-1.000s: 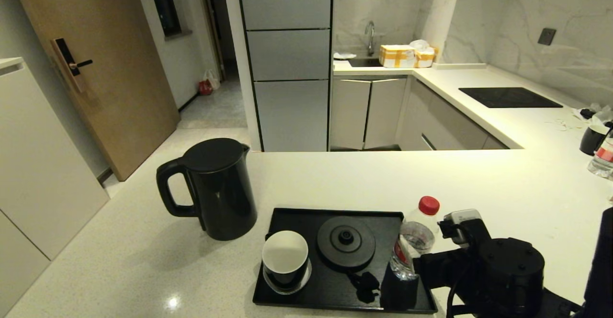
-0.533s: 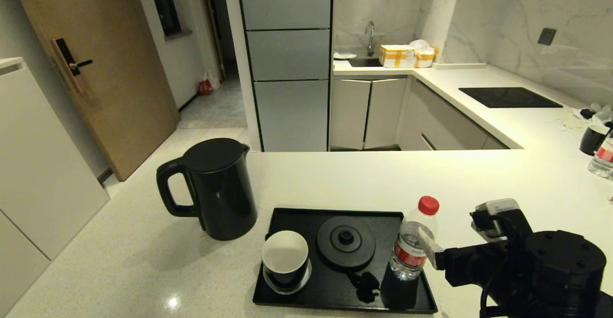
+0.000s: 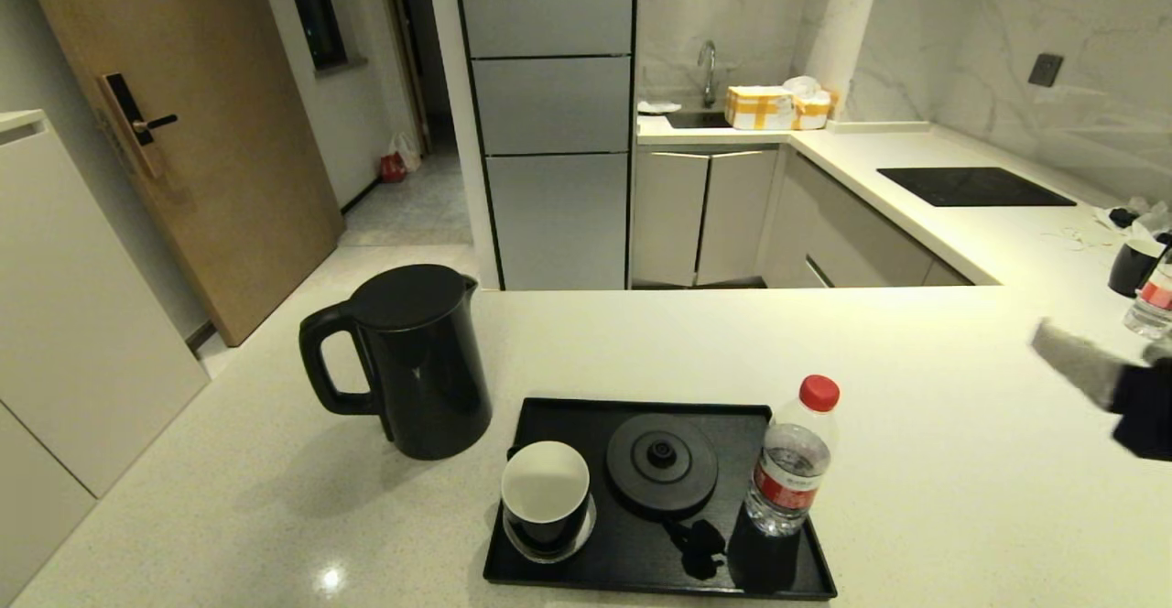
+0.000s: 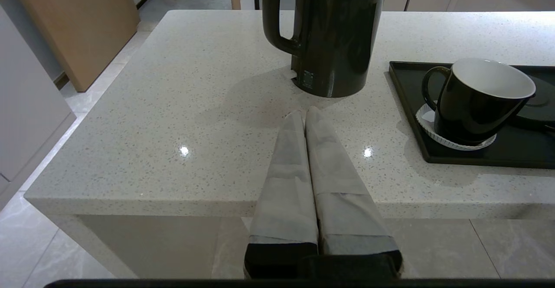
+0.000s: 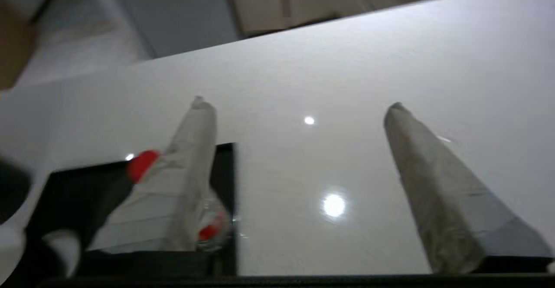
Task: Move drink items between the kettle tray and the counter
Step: Return the kettle to its original position
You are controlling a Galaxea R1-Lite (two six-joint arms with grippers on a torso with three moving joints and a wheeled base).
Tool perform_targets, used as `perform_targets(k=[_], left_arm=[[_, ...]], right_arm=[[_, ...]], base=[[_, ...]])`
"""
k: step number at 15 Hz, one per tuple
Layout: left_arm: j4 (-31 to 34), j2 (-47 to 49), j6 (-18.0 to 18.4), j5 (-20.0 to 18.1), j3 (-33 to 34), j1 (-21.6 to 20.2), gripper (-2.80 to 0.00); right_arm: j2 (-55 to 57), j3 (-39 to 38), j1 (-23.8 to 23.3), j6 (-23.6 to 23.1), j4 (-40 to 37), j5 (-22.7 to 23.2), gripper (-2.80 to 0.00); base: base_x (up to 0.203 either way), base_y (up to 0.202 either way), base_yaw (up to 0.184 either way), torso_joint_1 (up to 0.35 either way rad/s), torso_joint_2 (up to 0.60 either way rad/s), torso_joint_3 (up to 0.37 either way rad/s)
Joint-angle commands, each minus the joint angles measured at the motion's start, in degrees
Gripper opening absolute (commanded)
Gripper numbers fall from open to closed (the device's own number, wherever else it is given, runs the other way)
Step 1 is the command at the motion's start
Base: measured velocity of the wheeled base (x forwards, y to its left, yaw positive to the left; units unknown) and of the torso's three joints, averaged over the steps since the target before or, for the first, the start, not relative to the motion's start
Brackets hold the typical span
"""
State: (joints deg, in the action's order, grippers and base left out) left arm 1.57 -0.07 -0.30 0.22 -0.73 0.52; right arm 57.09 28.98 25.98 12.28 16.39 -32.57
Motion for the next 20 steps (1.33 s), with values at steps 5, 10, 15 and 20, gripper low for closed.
perform_targets(k=[5, 10, 15, 20], left_arm=[[0.0, 0.0, 0.0, 0.0, -0.1, 0.0, -2.8], [0.0, 0.0, 0.0, 0.0, -0.1, 0.0, -2.8], [0.0, 0.0, 0.0, 0.0, 0.0, 0.0, -2.8], [0.0, 0.0, 0.0, 0.0, 0.0, 0.0, -2.8]], right_arm=[[-23.2, 19.7, -23.1, 3.1, -42.1, -0.1, -2.8], [-34.2, 35.1, -26.2, 2.2, -60.4, 4.7, -2.8], [-51.9, 17.9, -26.4, -8.3, -48.3, 19.3, -2.8], [-56.2, -17.0, -26.3, -13.5, -2.5, 31.9, -2.8]], base=[[0.0, 0.0, 0.0, 0.0, 0.0, 0.0], [0.0, 0.0, 0.0, 0.0, 0.0, 0.0], [0.0, 0.0, 0.0, 0.0, 0.0, 0.0], [0.0, 0.0, 0.0, 0.0, 0.0, 0.0]])
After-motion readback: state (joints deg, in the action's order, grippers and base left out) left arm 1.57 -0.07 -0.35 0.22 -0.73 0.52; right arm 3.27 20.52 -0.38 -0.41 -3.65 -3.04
